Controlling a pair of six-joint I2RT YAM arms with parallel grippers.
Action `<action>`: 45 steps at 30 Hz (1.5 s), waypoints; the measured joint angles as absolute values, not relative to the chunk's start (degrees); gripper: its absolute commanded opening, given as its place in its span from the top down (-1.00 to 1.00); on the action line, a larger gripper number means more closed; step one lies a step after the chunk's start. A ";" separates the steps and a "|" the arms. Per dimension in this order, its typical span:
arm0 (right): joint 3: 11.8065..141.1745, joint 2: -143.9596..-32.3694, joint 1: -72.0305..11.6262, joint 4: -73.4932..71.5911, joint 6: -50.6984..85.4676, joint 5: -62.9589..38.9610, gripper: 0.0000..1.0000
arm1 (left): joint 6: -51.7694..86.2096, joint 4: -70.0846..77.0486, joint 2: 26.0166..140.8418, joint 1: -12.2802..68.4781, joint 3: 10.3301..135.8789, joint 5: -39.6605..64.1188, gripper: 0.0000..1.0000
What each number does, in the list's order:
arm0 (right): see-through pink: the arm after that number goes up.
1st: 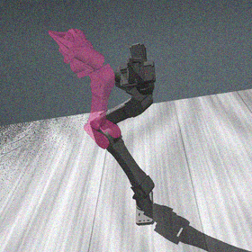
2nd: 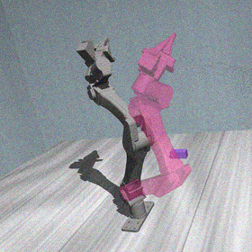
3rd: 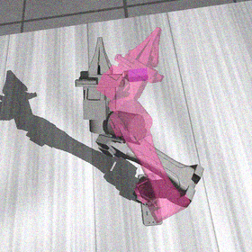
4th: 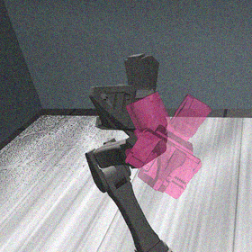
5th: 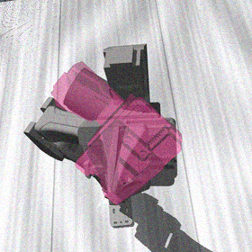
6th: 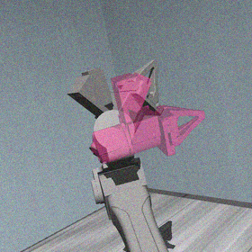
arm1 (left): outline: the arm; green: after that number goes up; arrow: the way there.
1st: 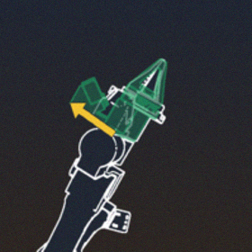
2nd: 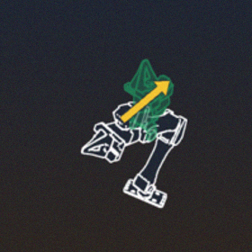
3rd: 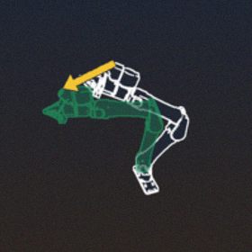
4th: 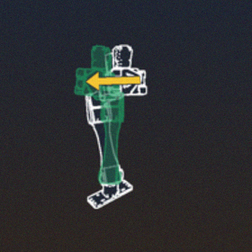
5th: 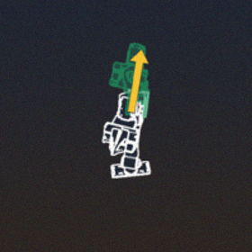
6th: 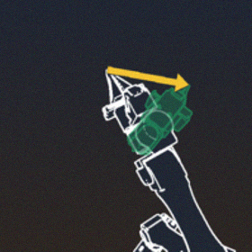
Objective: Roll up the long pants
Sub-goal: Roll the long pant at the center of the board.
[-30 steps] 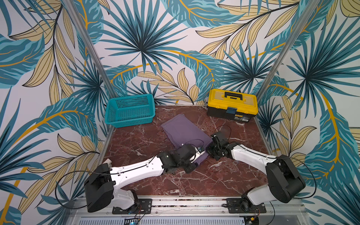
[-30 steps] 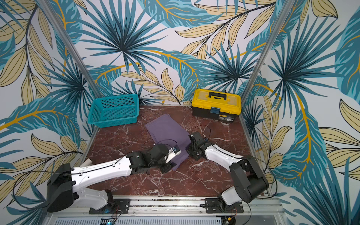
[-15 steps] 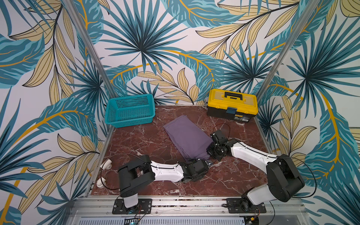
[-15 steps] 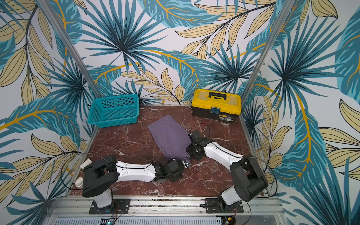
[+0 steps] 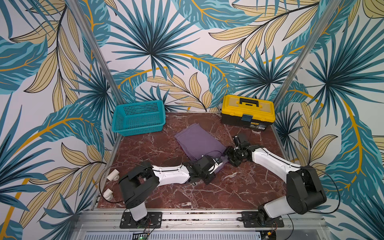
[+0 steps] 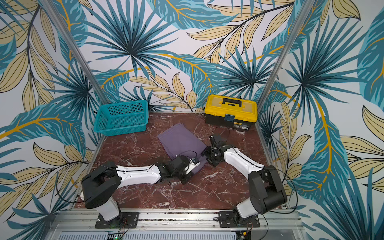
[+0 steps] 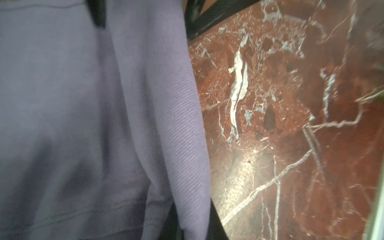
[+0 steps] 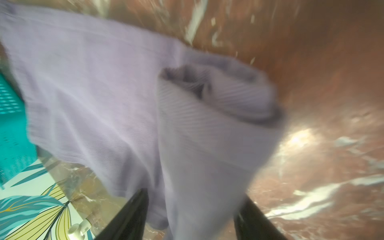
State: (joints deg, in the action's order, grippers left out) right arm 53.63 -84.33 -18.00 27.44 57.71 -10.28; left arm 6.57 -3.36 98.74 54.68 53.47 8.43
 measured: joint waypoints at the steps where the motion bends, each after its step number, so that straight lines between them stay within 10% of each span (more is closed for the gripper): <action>1: 53.63 -82.91 -17.67 27.66 56.99 -10.31 -0.43 | 8.34 -2.72 99.11 53.15 53.32 11.68 1.00; 20: 41.28 -84.99 -19.64 8.73 62.15 -12.93 -0.52 | 27.40 7.92 106.56 39.99 49.65 41.45 1.00; 23: 43.03 -90.08 -19.99 5.54 63.16 -13.32 -0.26 | 27.62 7.90 107.18 39.07 49.89 43.09 1.00; 31: 48.42 -97.71 -20.40 4.56 69.95 -13.47 0.52 | 20.40 -5.91 103.13 37.95 54.78 33.17 -0.08; 33: 51.64 -99.07 -20.47 8.93 70.35 -13.13 0.55 | 16.03 -12.45 99.85 39.88 57.60 24.05 -0.97; 45: 74.32 -109.73 -20.51 38.39 60.71 -13.45 0.61 | -5.96 -14.72 86.30 61.39 55.57 -16.58 -1.00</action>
State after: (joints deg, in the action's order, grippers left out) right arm 74.32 -109.73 -20.51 38.39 60.71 -13.45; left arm -5.96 -14.72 86.30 61.39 55.57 -16.58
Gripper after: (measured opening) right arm 0.205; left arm 0.999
